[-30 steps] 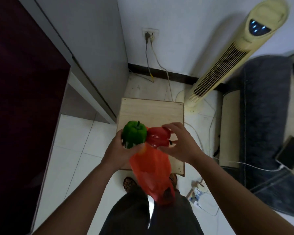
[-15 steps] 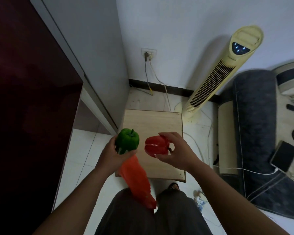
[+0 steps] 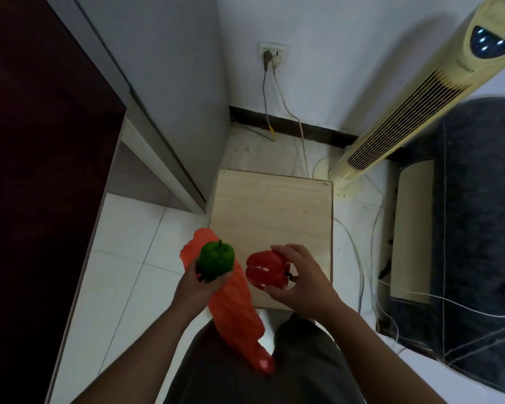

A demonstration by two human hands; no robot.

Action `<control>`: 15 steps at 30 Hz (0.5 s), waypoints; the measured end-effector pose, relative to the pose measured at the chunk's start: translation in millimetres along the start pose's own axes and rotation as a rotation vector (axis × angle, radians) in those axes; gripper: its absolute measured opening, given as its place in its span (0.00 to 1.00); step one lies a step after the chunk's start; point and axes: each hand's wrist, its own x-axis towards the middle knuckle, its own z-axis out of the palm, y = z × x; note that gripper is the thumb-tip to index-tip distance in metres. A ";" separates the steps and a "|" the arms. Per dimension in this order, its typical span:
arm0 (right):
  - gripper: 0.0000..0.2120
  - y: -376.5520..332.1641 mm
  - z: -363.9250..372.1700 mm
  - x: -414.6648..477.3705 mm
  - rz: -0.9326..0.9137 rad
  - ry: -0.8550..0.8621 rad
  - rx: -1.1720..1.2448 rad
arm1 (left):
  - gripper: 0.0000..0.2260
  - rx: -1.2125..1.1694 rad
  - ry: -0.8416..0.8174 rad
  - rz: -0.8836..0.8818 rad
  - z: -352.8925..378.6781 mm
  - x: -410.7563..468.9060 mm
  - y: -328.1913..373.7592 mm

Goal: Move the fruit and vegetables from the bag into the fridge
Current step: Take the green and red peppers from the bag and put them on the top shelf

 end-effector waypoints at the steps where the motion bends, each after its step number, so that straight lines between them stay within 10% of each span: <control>1: 0.35 5.5 -1.5 1.8 0.001 -0.001 0.003 | 0.35 -0.005 -0.001 0.006 3.0 3.3 1.6; 15: 0.36 83.8 -31.7 19.4 0.089 0.087 0.007 | 0.32 -0.119 -0.080 0.081 73.1 52.6 30.3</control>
